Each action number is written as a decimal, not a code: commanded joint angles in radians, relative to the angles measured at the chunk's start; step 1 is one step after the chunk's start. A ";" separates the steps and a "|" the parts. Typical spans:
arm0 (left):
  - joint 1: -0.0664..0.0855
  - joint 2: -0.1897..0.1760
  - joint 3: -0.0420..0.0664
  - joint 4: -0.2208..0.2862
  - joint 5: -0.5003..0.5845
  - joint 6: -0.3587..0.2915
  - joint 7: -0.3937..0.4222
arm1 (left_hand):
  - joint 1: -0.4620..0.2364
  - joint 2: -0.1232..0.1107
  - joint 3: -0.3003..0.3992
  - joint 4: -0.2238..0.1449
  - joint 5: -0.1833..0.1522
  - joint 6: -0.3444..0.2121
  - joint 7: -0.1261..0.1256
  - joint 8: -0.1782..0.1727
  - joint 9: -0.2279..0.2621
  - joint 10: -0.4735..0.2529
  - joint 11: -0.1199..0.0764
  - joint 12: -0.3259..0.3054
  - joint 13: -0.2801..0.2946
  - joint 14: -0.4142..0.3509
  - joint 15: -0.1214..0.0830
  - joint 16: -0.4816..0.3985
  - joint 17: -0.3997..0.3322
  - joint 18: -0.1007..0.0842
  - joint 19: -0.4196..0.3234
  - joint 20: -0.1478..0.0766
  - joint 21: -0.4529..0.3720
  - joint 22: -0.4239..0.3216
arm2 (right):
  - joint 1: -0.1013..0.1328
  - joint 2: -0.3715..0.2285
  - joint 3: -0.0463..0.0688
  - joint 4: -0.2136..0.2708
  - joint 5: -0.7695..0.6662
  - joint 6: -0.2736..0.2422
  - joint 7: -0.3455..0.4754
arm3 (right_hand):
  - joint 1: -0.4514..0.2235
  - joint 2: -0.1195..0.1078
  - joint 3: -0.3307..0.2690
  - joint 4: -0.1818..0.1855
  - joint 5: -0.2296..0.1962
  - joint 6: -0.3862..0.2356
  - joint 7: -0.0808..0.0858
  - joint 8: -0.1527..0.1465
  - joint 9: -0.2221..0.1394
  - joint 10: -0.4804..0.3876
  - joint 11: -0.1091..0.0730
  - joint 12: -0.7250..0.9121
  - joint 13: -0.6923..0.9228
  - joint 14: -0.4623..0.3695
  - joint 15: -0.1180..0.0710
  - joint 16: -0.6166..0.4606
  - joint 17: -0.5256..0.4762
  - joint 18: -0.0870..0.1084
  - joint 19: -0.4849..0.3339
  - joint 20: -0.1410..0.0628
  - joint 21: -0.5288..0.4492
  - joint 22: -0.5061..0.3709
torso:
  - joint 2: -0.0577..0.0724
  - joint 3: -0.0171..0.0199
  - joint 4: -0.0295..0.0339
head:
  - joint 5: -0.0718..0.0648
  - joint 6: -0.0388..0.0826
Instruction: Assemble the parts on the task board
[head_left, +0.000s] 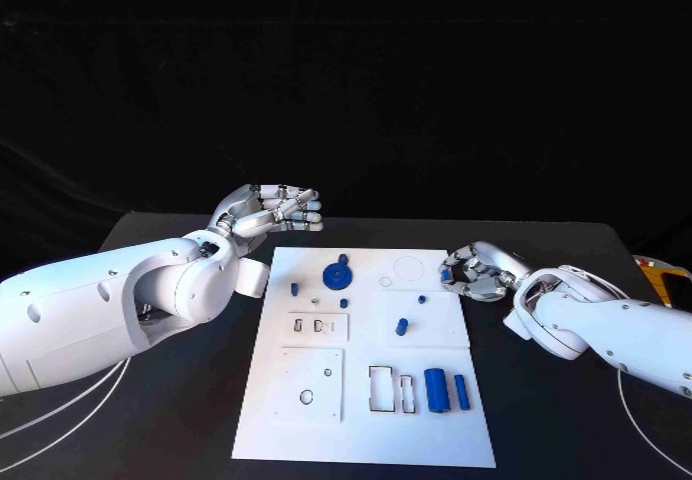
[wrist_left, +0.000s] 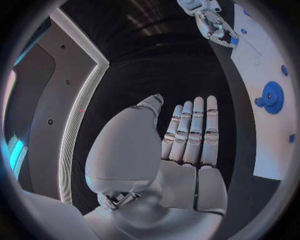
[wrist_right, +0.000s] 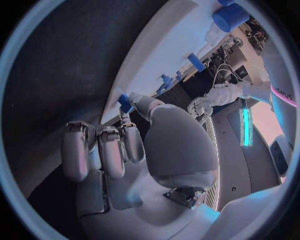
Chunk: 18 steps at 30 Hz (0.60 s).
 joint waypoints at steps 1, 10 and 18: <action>0.001 0.001 0.001 0.002 0.003 0.011 0.004 | 0.003 0.001 0.006 -0.001 -0.004 0.000 0.006 -0.001 0.000 0.001 0.007 -0.003 -0.001 0.000 -0.003 -0.004 0.002 0.005 0.003 0.003 -0.005 -0.002 | -0.001 0.002 0.000 0.001 -0.018 -0.014 -0.006 | -0.004 0.015 0.012 -0.002 -0.006 0.013 0.000 0.010 0.003 0.006 -0.004 0.007 0.089 0.091 -0.010 0.002 0.203 -0.009 0.007 -0.001 0.003 0.127 | 0.000 -0.0004 0.0003 | 0.000 0.000; 0.001 0.000 0.001 0.002 0.003 0.011 0.004 | 0.003 0.002 0.007 -0.001 -0.004 0.000 0.006 -0.001 -0.001 0.000 0.007 -0.004 -0.001 0.000 -0.003 -0.005 0.003 0.005 0.003 0.003 -0.005 -0.002 | -0.001 -0.001 0.000 0.019 -0.018 -0.069 0.001 | -0.012 0.042 0.039 -0.014 -0.022 0.043 -0.014 0.034 0.015 0.015 -0.016 0.012 0.096 0.093 -0.020 0.004 0.210 -0.012 0.016 -0.011 0.013 0.138 | -0.001 -0.0007 -0.0003 | 0.001 -0.001; 0.001 0.000 0.001 -0.001 0.003 0.011 0.004 | 0.003 0.002 0.007 -0.001 -0.004 0.000 0.006 -0.001 -0.001 0.000 0.007 -0.004 -0.001 0.000 -0.003 -0.005 0.003 0.005 0.003 0.003 -0.005 -0.002 | 0.013 -0.015 0.003 0.093 -0.014 -0.093 -0.023 | -0.016 0.047 0.045 -0.019 -0.034 0.048 -0.018 0.041 0.018 0.017 -0.020 0.013 0.097 0.093 -0.024 0.005 0.212 -0.012 0.018 -0.014 0.014 0.139 | -0.004 -0.0022 -0.0002 | 0.001 -0.002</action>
